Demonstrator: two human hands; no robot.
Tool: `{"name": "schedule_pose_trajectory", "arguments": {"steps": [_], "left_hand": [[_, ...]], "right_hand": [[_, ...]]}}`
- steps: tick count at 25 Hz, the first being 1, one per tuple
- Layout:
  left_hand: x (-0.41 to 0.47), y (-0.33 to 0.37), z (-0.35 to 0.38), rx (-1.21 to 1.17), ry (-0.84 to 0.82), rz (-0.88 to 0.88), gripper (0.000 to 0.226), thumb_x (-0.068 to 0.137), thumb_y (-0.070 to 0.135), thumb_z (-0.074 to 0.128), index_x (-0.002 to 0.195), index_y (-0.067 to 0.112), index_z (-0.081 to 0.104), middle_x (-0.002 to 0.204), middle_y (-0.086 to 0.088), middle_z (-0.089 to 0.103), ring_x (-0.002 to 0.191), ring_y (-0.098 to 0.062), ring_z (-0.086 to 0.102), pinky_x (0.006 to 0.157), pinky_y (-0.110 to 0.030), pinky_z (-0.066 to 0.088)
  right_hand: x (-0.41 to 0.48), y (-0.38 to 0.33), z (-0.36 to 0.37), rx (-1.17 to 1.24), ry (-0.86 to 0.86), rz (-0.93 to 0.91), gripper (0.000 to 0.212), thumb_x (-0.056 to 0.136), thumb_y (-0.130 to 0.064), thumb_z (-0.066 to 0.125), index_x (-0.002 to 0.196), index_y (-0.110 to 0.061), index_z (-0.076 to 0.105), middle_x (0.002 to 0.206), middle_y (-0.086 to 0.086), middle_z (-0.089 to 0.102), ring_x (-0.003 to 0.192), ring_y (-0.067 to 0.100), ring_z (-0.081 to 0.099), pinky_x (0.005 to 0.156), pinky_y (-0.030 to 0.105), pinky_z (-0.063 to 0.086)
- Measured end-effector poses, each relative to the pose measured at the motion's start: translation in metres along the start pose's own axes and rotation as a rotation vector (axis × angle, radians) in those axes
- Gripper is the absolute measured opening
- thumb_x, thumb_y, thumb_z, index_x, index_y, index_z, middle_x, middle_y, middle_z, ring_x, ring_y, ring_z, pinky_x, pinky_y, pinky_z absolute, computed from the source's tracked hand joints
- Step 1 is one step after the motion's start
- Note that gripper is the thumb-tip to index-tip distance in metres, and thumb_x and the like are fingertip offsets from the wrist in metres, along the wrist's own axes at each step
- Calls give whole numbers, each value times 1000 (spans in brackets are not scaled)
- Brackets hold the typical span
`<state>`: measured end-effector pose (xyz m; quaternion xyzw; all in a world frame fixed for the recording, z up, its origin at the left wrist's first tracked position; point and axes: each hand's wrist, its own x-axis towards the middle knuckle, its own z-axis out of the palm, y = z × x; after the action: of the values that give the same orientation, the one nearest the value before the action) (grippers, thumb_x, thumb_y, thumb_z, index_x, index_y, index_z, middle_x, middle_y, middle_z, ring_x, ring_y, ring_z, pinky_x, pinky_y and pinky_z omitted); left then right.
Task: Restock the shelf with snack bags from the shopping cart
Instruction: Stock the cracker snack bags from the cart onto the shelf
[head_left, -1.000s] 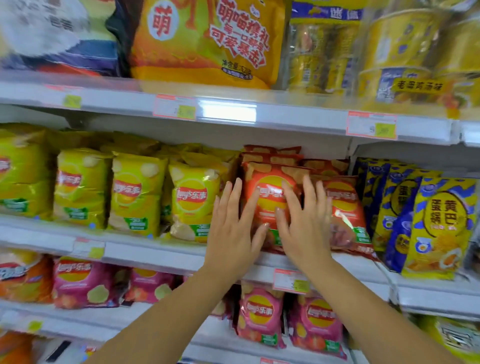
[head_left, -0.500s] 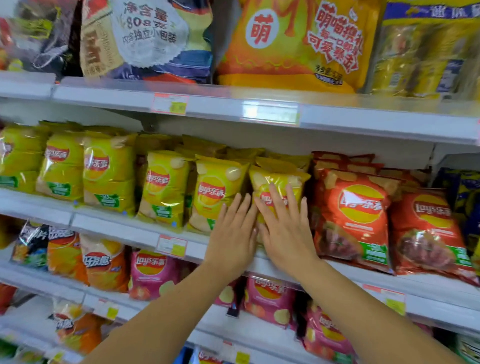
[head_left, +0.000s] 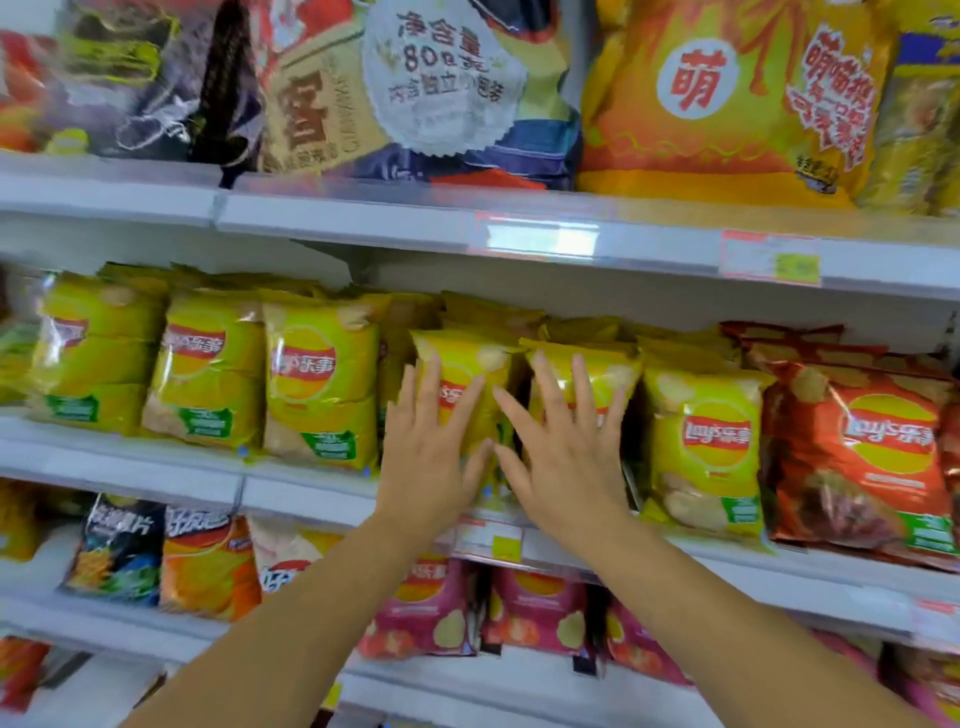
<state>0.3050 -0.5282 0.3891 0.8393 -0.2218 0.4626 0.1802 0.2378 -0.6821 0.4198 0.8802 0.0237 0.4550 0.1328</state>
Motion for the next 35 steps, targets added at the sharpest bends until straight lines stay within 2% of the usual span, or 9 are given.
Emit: {"name": "schedule_pose_trajectory", "arguments": {"steps": [4,6,12,15,18,21,25,30,35], "left_hand": [[-14,4,14,-97,-76,27,61,93,48,38,151,33,30,163,-14,10,148,-40,13,113,-57,30],[-15,6,8,-114,-68,48,59,94,47,37,151,33,29,163,-13,12,149,-38,13,114,-55,31],[9,-75,-33,-30,175,-113,60,96,47,43,149,21,35,160,-18,20,149,-35,15,119,-50,21],[10,-119,-37,-19,44,-311,73,94,57,44,155,25,17,163,-17,2,150,-35,5,120,-51,17],[0,-129,-33,-159,-85,-297,80,93,60,46,155,35,3,164,-9,-9,151,-32,5,120,-49,20],[-7,-131,-34,-195,-67,-209,72,95,61,39,154,37,7,165,-5,-5,151,-29,7,120,-45,17],[-1,-176,-51,-93,102,-370,66,97,54,35,154,25,21,162,-17,11,149,-36,12,119,-52,20],[1,-237,-60,-82,-94,-653,90,88,62,52,155,32,1,163,-19,-6,150,-38,1,120,-50,13],[0,-231,-52,-72,-105,-603,85,92,58,50,155,34,-2,163,-18,-2,149,-38,6,120,-50,12]], "right_hand": [[-10,1,20,-94,-109,38,50,88,-49,52,135,-32,55,159,5,26,147,38,16,102,76,18],[-14,2,22,-114,-81,71,50,90,-48,40,132,-28,58,157,4,30,146,37,18,103,75,17],[32,-74,2,45,73,-22,55,91,-52,36,142,-33,43,156,7,30,145,38,21,109,70,13],[46,-102,19,24,5,-67,58,91,-55,37,145,-36,37,159,7,22,147,38,14,109,71,11],[40,-105,35,-19,-69,4,61,89,-55,50,145,-33,41,159,8,23,146,40,15,104,74,15],[45,-120,30,38,-20,46,60,89,-54,51,144,-31,42,157,10,27,146,41,15,105,76,12],[76,-170,19,138,53,-161,61,89,-54,50,146,-36,35,160,9,19,147,40,8,109,73,9],[96,-199,41,165,-34,-152,64,88,-55,53,146,-37,34,162,9,8,147,40,0,105,75,12],[102,-208,48,221,-97,-106,64,87,-48,60,145,-35,37,162,10,6,147,40,-3,106,72,16]]}}
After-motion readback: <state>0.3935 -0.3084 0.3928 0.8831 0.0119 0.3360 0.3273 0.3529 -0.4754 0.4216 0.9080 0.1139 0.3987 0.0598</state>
